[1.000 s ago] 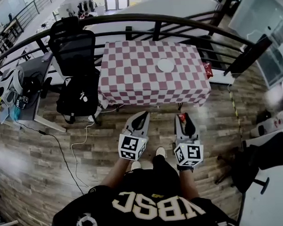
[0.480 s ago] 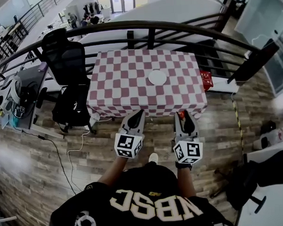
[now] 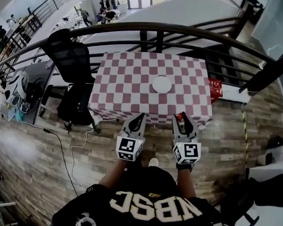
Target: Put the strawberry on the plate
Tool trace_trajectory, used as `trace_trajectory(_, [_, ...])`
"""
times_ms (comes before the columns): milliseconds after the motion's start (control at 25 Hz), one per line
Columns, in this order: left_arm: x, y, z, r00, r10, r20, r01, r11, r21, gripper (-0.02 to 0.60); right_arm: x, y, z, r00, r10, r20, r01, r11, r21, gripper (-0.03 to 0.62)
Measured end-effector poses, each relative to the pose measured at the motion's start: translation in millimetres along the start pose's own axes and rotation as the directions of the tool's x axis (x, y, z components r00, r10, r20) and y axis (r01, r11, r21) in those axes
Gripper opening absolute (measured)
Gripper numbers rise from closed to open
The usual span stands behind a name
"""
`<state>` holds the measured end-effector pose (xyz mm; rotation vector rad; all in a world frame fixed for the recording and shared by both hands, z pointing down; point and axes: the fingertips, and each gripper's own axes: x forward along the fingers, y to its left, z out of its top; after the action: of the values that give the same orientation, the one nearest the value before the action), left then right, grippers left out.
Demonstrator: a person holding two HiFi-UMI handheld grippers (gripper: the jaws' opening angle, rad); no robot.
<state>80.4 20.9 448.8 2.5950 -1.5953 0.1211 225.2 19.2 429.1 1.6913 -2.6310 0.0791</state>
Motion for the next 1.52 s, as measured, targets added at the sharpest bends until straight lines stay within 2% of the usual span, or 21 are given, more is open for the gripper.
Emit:
trace_trajectory(320, [68.4, 37.3, -16.4, 0.993, -0.115, -0.028, 0.114, 0.993, -0.035, 0.015, 73.3, -20.4, -22.1, 0.997, -0.03, -0.072, 0.03, 1.0, -0.009, 0.163])
trace_trajectory(480, [108.9, 73.7, -27.0, 0.982, -0.182, -0.045, 0.18, 0.983, -0.039, 0.015, 124.5, -21.5, -28.8, 0.991, -0.032, -0.128, 0.026, 0.998, -0.051, 0.163])
trace_trajectory(680, [151.1, 122.3, -38.1, 0.969, -0.241, -0.057, 0.238, 0.97, -0.05, 0.015, 177.9, -28.5, -47.1, 0.981, -0.084, -0.176, 0.083, 0.996, -0.013, 0.163])
trace_trajectory(760, [163.6, 136.9, -44.2, 0.962, -0.263, -0.071, 0.259, 0.964, -0.057, 0.015, 192.5, -29.1, -55.5, 0.975, -0.092, -0.202, 0.094, 0.996, -0.003, 0.163])
trace_trajectory(880, [180.1, 149.6, -54.4, 0.951, -0.294, -0.1, 0.289, 0.955, -0.066, 0.015, 206.1, -34.6, -69.1, 0.96, -0.102, -0.26, 0.095, 0.995, -0.042, 0.163])
trace_trajectory(1200, [221.6, 164.8, -103.5, 0.911, -0.353, -0.215, 0.329, 0.934, -0.137, 0.015, 244.6, -59.9, -122.6, 0.905, -0.035, -0.424, -0.016, 0.993, -0.116, 0.163])
trace_trajectory(1520, [288.1, 164.7, -151.2, 0.865, -0.365, -0.344, 0.336, 0.931, -0.143, 0.015, 297.5, -85.2, -192.0, 0.841, 0.074, -0.537, -0.125, 0.99, -0.059, 0.163])
